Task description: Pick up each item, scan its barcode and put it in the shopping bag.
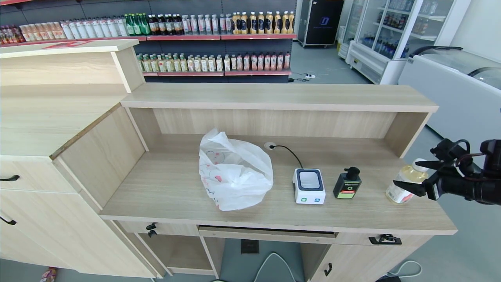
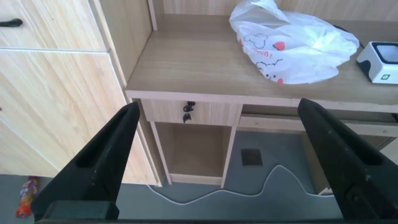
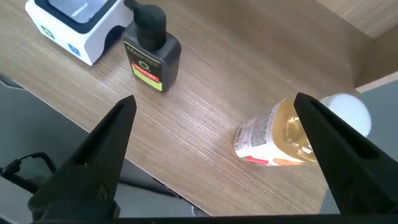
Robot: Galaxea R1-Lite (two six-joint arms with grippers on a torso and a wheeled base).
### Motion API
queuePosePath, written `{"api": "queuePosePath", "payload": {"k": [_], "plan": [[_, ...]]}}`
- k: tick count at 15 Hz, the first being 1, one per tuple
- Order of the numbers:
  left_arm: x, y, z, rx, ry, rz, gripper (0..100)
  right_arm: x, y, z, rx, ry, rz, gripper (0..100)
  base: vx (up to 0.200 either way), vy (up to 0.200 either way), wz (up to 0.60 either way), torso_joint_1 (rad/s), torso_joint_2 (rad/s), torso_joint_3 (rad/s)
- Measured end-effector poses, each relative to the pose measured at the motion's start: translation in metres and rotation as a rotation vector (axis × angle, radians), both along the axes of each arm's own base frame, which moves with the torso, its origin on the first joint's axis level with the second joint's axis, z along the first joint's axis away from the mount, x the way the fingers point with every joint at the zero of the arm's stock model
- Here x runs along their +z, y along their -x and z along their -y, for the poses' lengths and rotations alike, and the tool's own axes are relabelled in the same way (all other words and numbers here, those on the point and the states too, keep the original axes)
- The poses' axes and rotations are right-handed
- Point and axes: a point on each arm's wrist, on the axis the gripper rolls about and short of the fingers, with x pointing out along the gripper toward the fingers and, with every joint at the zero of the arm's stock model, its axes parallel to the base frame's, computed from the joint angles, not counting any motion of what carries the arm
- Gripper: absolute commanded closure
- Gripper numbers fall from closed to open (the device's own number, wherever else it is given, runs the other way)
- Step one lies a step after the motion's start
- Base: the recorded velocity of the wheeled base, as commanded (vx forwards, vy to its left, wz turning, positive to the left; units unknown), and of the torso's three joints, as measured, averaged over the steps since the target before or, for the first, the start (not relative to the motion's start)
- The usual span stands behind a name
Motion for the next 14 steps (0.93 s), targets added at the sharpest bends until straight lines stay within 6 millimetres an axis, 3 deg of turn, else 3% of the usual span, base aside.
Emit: {"api": "queuePosePath", "payload": {"k": [7, 14], "plan": [[0.0, 0.0, 0.0, 0.0, 0.0, 0.0, 0, -0.028, -0.031, 0.006, 0.12, 0.053, 0.035, 0, 0.0, 0.0, 0.0, 0.0, 0.0, 0.0], [0.0, 0.0, 0.0, 0.0, 0.0, -0.001, 0, -0.056, -0.061, -0.008, 0.237, 0.068, 0.039, 0, 0.0, 0.0, 0.0, 0.0, 0.0, 0.0]]}}
